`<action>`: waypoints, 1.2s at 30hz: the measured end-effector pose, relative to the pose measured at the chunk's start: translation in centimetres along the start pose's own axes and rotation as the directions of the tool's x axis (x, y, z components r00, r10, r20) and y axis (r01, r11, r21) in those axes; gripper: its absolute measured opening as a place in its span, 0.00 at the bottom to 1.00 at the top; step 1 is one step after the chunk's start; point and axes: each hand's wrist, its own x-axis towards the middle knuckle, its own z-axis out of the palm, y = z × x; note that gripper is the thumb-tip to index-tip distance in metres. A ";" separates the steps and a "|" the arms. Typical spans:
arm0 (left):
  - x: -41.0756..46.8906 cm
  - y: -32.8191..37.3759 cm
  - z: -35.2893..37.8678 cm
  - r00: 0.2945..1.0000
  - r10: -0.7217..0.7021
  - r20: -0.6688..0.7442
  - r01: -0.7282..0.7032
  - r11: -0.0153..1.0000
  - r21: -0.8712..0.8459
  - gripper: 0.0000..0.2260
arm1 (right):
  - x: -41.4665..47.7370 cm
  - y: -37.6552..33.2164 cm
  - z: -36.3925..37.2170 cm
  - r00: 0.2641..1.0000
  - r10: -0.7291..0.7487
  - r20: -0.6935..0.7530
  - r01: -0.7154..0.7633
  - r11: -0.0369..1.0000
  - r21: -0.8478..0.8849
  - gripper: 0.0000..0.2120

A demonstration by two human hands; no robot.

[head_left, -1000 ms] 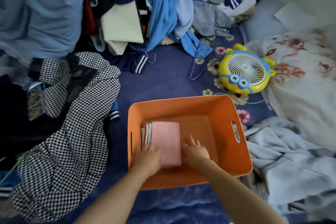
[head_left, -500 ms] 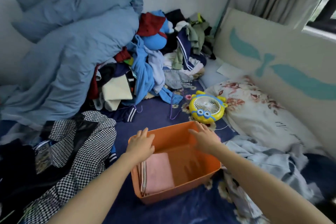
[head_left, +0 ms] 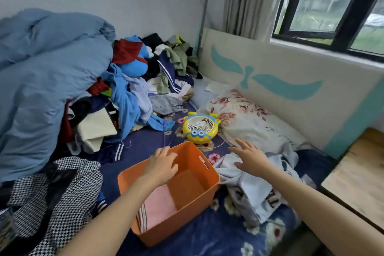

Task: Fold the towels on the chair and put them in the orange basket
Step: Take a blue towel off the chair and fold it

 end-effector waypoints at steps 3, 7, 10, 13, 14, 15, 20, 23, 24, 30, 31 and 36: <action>1.1 3.6 0.6 0.996 0.088 0.011 -0.087 0.996 -0.011 0.19 | -3.0 3.1 1.0 0.997 0.077 -0.012 -0.076 0.996 0.038 0.26; 3.2 11.0 2.1 0.975 0.221 0.012 -0.221 0.975 -0.017 0.19 | -8.3 7.9 2.7 0.981 0.195 0.004 -0.194 0.977 0.085 0.26; 3.9 17.6 3.6 0.947 0.318 0.037 -0.316 0.947 -0.064 0.19 | -12.8 11.4 4.1 0.961 0.275 -0.035 -0.268 0.953 0.143 0.24; 3.9 25.0 5.6 0.888 0.453 0.075 -0.442 0.888 -0.127 0.19 | -18.2 15.5 5.8 0.921 0.387 -0.039 -0.375 0.910 0.177 0.22; 3.9 27.5 6.4 0.864 0.496 0.080 -0.482 0.863 -0.150 0.19 | -20.2 16.8 6.3 0.899 0.437 -0.040 -0.424 0.888 0.181 0.22; 3.6 29.4 6.9 0.843 0.531 0.082 -0.513 0.841 -0.175 0.18 | -22.0 17.7 6.8 0.875 0.482 -0.042 -0.465 0.863 0.197 0.22; 1.6 37.6 10.0 0.687 0.717 0.116 -0.667 0.686 -0.291 0.25 | -31.8 19.2 10.0 0.663 0.746 0.059 -0.729 0.626 0.277 0.22; 1.0 41.3 11.2 0.576 0.807 0.129 -0.761 0.587 -0.276 0.17 | -37.0 18.4 11.3 0.492 0.865 0.098 -0.840 0.442 0.316 0.22; 0.8 42.7 11.6 0.515 0.847 0.132 -0.803 0.530 -0.273 0.17 | -38.7 17.6 11.5 0.421 0.902 0.100 -0.871 0.371 0.322 0.22; -2.8 48.5 13.4 0.177 0.967 0.181 -0.918 0.228 -0.323 0.18 | -46.2 10.0 12.9 0.050 0.984 0.173 -0.958 -0.002 0.287 0.21; -3.7 49.0 13.7 0.118 0.976 0.184 -0.927 0.175 -0.333 0.18 | -46.9 8.5 13.1 -0.006 0.983 0.185 -0.960 -0.058 0.276 0.21; -8.6 50.5 14.5 -0.092 0.978 0.189 -0.928 -0.016 -0.371 0.17 | -50.2 2.2 13.1 -0.217 0.952 0.217 -0.926 -0.271 0.261 0.19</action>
